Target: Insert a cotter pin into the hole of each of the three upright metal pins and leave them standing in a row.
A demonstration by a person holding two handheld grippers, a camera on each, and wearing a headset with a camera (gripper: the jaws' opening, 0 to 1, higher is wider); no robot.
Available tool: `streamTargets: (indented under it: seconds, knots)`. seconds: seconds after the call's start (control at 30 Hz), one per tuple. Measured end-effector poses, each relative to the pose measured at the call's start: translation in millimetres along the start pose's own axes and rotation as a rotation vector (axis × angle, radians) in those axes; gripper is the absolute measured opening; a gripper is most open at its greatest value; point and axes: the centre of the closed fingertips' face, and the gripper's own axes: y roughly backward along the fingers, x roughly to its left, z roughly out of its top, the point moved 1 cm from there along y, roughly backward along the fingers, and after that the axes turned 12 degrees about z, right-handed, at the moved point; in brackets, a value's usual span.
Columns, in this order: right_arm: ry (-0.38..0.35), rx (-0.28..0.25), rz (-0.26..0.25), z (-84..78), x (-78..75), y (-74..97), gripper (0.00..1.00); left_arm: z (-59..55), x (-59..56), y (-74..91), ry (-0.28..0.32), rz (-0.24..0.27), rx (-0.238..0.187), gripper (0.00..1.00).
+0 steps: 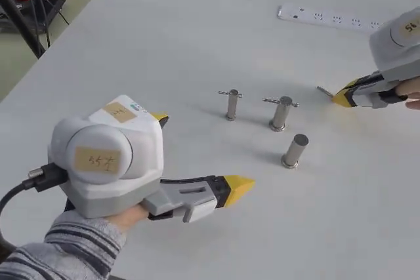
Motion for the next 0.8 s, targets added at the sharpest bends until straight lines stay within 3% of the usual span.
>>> streamTargets:
  seconds: [0.07, 0.37, 0.47, 0.8]
  knots:
    - [-0.061, -0.025, -0.005, -0.8, -0.2, 0.0, 0.00, 0.2, -1.9, -0.6, -0.001, -0.003, 0.000, 0.92]
    - [-0.093, -0.070, -0.020, -2.9, 2.3, 1.5, 0.00, 0.9, -1.1, 4.7, -0.009, -0.012, -0.001, 0.89]
    - [-0.119, -0.116, -0.015, 3.3, 6.1, 4.8, 0.00, 4.3, 1.5, 6.3, -0.016, -0.010, -0.005, 0.89]
    - [-0.034, -0.203, -0.030, 29.1, 23.2, 33.7, 0.00, 15.1, -0.3, 6.4, -0.043, -0.015, -0.015, 0.81]
